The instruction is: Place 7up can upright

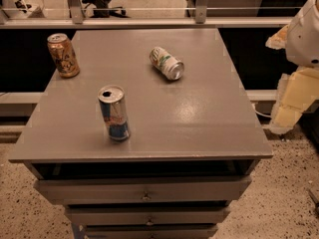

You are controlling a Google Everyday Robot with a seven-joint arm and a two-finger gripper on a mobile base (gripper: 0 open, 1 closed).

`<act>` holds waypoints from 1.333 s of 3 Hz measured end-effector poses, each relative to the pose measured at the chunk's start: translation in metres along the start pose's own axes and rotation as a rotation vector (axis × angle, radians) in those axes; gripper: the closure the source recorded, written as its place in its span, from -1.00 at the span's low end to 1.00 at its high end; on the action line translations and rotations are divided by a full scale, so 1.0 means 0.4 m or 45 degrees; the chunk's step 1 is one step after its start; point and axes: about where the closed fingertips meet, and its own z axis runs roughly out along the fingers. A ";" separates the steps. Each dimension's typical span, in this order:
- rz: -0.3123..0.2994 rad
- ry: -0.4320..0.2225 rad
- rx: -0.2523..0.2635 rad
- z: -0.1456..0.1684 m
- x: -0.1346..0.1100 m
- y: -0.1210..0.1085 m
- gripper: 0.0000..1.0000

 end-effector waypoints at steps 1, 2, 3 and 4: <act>-0.004 -0.004 0.004 -0.002 -0.003 -0.002 -1.00; 0.032 -0.063 -0.011 0.051 -0.080 -0.087 -1.00; 0.112 -0.127 -0.018 0.119 -0.193 -0.216 -1.00; 0.282 -0.184 0.008 0.170 -0.311 -0.326 -1.00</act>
Offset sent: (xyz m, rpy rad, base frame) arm 0.1291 0.0646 -0.0153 0.1574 0.0201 -0.0368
